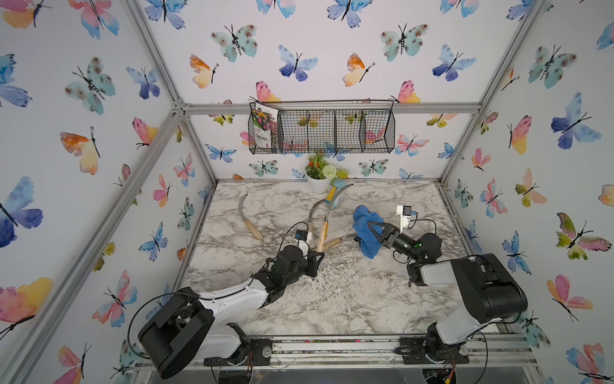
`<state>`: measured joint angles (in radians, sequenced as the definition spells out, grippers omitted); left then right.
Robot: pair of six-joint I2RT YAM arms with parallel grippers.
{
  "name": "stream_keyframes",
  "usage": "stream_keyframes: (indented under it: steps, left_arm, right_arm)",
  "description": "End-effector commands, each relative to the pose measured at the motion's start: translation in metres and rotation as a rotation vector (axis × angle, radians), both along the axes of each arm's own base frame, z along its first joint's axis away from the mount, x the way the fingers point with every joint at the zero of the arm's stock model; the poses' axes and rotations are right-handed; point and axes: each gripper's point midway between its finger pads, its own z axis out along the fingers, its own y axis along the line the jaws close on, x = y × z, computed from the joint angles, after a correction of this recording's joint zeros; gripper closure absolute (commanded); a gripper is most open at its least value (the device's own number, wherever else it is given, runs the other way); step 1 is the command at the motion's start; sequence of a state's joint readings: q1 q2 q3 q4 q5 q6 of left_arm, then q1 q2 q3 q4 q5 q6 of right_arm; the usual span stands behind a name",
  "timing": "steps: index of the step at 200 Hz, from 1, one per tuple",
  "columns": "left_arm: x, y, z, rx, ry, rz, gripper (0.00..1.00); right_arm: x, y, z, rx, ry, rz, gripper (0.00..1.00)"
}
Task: Wipe small sickles with rags
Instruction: Place the small sickle at the center of the board.
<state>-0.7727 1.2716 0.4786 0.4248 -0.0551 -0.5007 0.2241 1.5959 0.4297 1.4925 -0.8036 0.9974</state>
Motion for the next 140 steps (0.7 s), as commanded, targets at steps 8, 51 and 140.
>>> stream_keyframes:
  steps: [8,51,140]
  left_arm:
    - [0.016,0.057,-0.003,-0.009,0.037,0.325,1.00]
    - [0.040,0.110,-0.021,0.005,0.143,0.461,1.00]
    - [0.096,0.154,-0.076,0.249,0.412,0.607,1.00]
  right_arm:
    - [0.008,-0.014,-0.013,-0.090,0.027,-0.148,0.98]
    - [0.006,-0.057,-0.018,-0.242,0.090,-0.406,0.98]
    - [-0.026,-0.107,-0.028,-0.373,0.086,-0.652,0.98]
